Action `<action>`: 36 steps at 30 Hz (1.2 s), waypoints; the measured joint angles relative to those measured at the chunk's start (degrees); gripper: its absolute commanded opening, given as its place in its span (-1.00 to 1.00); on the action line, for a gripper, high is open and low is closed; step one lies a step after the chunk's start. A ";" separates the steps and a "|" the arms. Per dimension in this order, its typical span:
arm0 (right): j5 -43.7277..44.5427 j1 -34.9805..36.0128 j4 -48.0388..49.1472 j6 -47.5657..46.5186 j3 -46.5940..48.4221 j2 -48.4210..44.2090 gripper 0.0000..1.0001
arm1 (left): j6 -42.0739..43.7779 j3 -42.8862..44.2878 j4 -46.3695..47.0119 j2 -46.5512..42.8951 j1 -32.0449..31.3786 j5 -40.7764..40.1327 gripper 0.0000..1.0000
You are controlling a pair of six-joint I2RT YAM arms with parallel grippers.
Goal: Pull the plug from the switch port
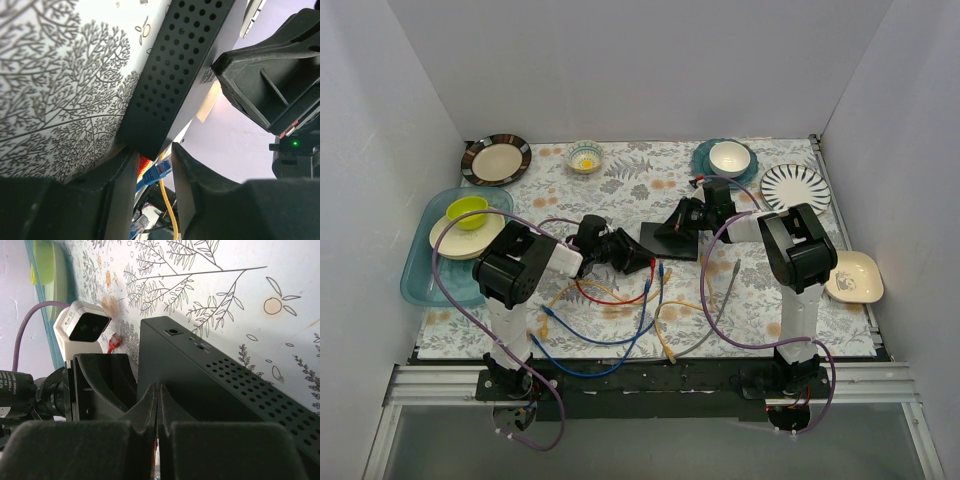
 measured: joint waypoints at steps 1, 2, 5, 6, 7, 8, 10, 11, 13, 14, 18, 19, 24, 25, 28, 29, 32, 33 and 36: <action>-0.04 0.00 0.02 0.04 -0.02 0.00 -0.97 | -0.13 -0.04 -0.02 0.00 0.02 -0.09 -0.45; -0.04 0.00 0.04 0.04 -0.02 0.00 -0.97 | -0.20 -0.07 -0.13 0.00 0.00 -0.20 -0.47; -0.04 0.02 0.26 0.04 -0.13 0.00 -0.97 | -0.39 -0.20 -0.57 0.00 0.00 -0.57 -0.54; -0.04 0.00 0.46 0.04 -0.24 0.00 -0.97 | -0.44 -0.22 -0.66 0.00 0.00 -0.66 -0.56; -0.07 0.00 0.74 0.09 -0.44 0.00 -0.97 | -0.48 -0.26 -0.68 0.02 0.00 -0.74 -0.60; -0.11 0.00 0.87 0.20 -0.50 0.00 -0.97 | -0.50 -0.33 -0.66 0.02 -0.02 -0.83 -0.63; -0.13 0.00 1.36 0.33 -0.92 -0.02 -0.97 | -0.55 -0.39 -0.63 0.02 -0.02 -0.92 -0.74; -0.37 0.00 1.75 0.48 -1.29 -0.11 -0.97 | -0.52 -0.42 -0.63 0.02 -0.04 -0.90 -0.84; -0.59 -0.02 2.58 0.87 -2.19 -0.35 -0.97 | -0.37 -0.44 -0.57 0.02 -0.09 -0.87 -0.93; -0.72 -0.02 2.78 1.03 -2.54 -0.50 -0.97 | -0.35 -0.42 -0.59 0.02 -0.09 -0.98 -0.98; -0.57 0.00 3.50 1.14 -3.89 -1.42 -0.97 | -0.37 -0.42 -0.57 0.04 -0.11 -0.98 -1.00; -0.24 0.00 3.39 1.07 -4.09 -1.75 -0.97 | -0.37 -0.42 -0.57 0.04 -0.13 -0.98 -1.00; 2.23 0.11 0.57 0.61 -3.67 -2.99 -0.97 | -0.46 -0.48 -1.16 -0.26 -0.13 -1.20 -1.00; 2.67 0.11 -0.13 0.48 -3.17 -3.02 -0.97 | -0.46 -0.52 -1.44 -0.46 -0.13 -1.46 -1.00; 5.35 -0.37 -2.91 -0.15 0.09 -2.36 -0.97 | -0.46 -1.16 -2.23 -1.33 -0.09 -1.95 -1.00; 6.08 -0.74 -3.58 -0.20 1.44 -1.84 -0.97 | -0.46 -1.66 -2.54 -1.79 0.04 -1.95 -1.00; 7.74 -2.25 -4.24 -0.15 5.18 0.68 -0.97 | -0.48 -3.04 -2.95 -2.91 0.66 -1.55 -1.00; 8.20 -2.75 -4.37 -0.15 6.03 1.44 -0.97 | -0.48 -3.32 -3.10 -3.17 0.90 -1.42 -1.00; 9.27 -4.52 -5.73 -0.26 8.41 4.33 -0.97 | -0.39 -3.72 -3.52 -3.43 1.79 -0.37 -1.00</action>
